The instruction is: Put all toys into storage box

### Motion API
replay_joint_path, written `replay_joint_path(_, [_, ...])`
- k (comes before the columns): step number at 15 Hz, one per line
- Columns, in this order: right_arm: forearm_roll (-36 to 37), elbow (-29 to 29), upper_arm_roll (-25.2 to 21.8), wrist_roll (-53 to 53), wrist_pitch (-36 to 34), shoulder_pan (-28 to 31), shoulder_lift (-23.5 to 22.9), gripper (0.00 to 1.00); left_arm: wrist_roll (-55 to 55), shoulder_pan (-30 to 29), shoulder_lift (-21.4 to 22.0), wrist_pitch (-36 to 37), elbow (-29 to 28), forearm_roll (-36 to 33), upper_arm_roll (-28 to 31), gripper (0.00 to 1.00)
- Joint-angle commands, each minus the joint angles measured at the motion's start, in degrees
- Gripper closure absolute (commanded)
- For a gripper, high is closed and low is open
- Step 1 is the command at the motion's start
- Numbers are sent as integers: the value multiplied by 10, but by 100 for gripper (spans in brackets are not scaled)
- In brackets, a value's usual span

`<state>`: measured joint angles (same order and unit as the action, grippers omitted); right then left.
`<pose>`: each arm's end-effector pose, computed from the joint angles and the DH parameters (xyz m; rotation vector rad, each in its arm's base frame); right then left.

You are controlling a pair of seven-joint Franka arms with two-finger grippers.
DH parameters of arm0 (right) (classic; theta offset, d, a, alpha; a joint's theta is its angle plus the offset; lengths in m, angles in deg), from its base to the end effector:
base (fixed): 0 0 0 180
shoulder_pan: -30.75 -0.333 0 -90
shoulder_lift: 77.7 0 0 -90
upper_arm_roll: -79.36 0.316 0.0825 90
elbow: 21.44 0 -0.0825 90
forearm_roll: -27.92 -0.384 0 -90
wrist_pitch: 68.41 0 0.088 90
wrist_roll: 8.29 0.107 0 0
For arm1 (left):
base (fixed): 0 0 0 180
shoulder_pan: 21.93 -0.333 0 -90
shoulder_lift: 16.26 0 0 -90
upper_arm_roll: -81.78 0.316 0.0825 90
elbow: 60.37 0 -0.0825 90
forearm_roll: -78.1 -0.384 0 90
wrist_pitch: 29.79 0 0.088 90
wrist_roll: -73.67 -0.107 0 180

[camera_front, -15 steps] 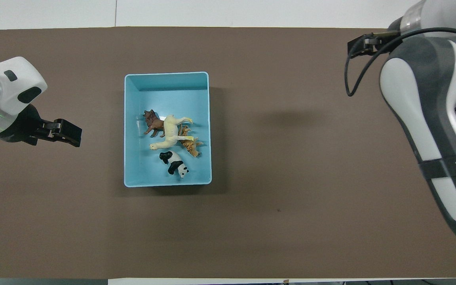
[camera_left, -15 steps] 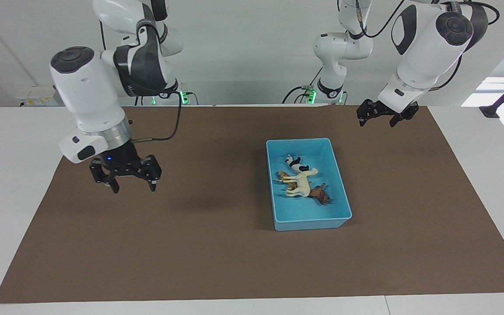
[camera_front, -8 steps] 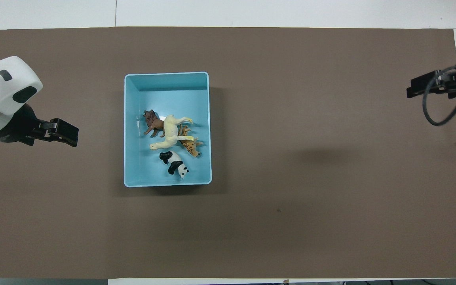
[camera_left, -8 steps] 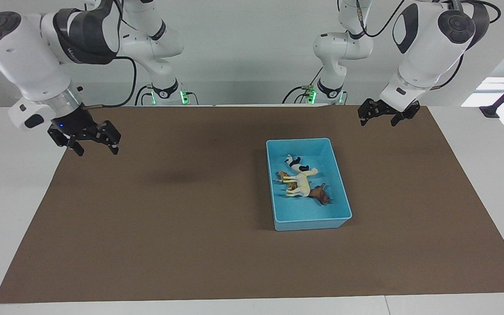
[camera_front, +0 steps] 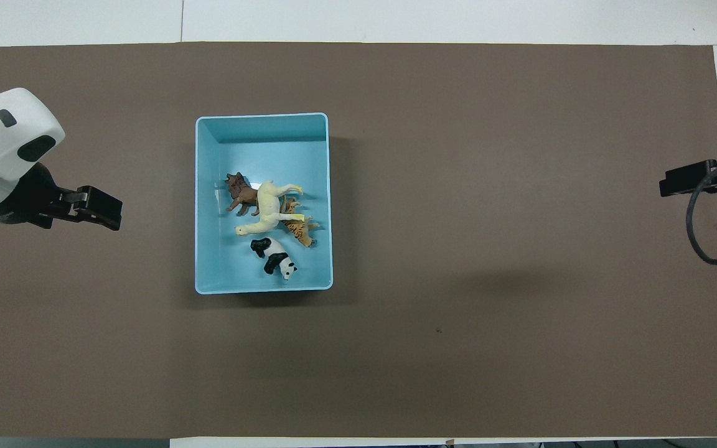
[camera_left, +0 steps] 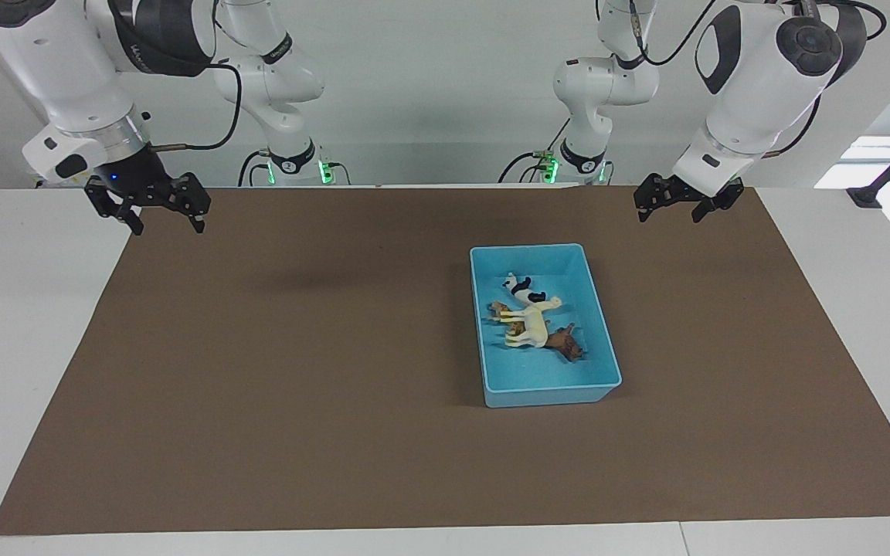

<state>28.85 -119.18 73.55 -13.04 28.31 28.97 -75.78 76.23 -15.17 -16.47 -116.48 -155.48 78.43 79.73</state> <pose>0.5504 -0.0412 0.5890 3.1275 0.0225 0.0227 0.5381 -0.0840 0.5762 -3.1190 0.1701 0.2354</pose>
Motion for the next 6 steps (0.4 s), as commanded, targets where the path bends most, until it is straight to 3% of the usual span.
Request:
replay_joint_path(1, [8,-10,10,-13,10,17,4,0,-4,-2,9,4,-3,9,1,0])
replay_joint_path(6, [4,-8,11,-12,6,19,4,0,-4,-2,9,4,-4,9,1,0])
